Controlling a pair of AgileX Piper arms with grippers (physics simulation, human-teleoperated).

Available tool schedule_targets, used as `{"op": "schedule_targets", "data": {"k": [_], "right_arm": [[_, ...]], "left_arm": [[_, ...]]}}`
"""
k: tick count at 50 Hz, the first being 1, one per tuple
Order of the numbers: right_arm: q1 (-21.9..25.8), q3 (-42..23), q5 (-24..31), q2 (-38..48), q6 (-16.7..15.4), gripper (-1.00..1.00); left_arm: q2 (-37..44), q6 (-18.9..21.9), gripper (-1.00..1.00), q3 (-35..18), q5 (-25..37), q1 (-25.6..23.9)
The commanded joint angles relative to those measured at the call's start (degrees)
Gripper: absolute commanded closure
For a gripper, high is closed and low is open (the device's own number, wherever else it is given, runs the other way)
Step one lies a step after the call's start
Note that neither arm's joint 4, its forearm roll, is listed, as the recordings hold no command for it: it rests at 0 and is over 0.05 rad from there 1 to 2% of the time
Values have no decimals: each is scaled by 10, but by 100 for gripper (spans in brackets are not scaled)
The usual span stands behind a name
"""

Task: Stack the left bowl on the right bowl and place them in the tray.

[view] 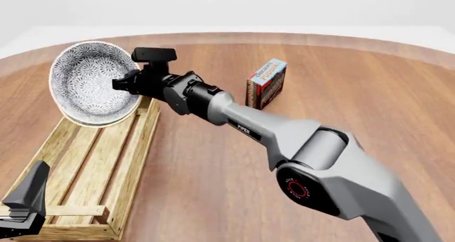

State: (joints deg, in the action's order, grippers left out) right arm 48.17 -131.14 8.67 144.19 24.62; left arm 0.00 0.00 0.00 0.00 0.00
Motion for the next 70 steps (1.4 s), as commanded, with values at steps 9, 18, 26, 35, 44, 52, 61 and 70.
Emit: {"op": "schedule_targets", "data": {"k": [9, 18, 26, 35, 44, 52, 61, 70], "right_arm": [[22, -26, -4, 38, 10, 100], [30, -37, 4, 53, 4, 100], [35, -35, 2, 57, 4, 100], [40, -32, -1, 62, 6, 100], [41, -31, 1, 71, 7, 100], [45, -51, 16, 86, -3, 100], [51, -44, 14, 81, -7, -100], [50, -39, 11, 80, -4, -100]], "left_arm": [[0, 0, -100, 0, 0, 0], [0, 0, -100, 0, 0, 0], [0, 0, -100, 0, 0, 0], [0, 0, -100, 0, 0, 0], [0, 0, -100, 0, 0, 0], [0, 0, -100, 0, 0, 0], [0, 0, -100, 0, 0, 0], [0, 0, -100, 0, 0, 0]]}}
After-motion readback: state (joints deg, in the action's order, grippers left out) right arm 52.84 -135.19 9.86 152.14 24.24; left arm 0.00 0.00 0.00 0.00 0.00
